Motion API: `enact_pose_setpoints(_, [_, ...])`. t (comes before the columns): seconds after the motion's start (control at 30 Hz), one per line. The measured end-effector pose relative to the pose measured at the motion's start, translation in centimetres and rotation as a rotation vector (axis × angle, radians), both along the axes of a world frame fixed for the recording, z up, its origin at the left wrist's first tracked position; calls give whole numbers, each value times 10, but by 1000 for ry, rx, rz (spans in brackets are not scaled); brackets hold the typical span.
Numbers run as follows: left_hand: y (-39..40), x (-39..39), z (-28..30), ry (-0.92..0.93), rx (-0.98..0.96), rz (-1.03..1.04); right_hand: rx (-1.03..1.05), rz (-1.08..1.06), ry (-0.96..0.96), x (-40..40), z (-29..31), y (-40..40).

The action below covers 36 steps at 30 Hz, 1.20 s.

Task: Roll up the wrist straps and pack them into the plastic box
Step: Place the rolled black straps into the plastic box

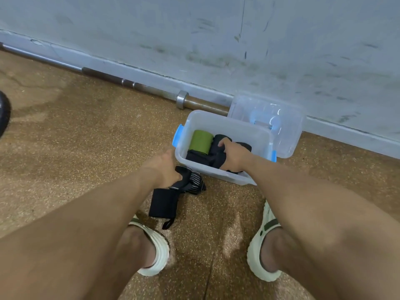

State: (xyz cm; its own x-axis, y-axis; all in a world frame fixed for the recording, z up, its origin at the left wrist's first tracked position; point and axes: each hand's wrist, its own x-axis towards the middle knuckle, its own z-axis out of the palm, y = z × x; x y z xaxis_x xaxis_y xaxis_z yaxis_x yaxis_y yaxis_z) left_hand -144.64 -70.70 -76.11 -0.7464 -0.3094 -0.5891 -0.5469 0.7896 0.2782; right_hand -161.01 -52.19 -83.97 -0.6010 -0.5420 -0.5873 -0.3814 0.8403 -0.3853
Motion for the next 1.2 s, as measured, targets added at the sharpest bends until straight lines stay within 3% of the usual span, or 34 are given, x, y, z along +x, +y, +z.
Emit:
enact_pose_setpoints(0.3, [1,4,-17,-27,110,19,-6,-20,-48,-4,-8,0])
enact_pose_setpoints(0.5, [-10,2,-22,-56,152,11,-41,-164,73,10,-29,0])
enact_pose_setpoints(0.73, [-6,0,-15,-98,81,-39,63,-48,-20,5,4,-8])
enact_pose_setpoints(0.8, [-7,-2,-16,-79,63,-36,-45,-102,94,10,14,-19])
enact_pose_setpoints(0.87, [-11,-2,-17,-89,79,-20,-288,-270,237,23,23,-34])
enact_pose_setpoints(1.0, [-24,12,-15,-124,128,41,-756,-465,314,82,43,-66])
enact_pose_setpoints(1.07, [-32,25,-20,-168,111,67,-793,-468,294,123,35,-69])
enact_pose_setpoints(1.2, [-39,37,-26,-243,94,86,-548,-600,8,190,-19,-54])
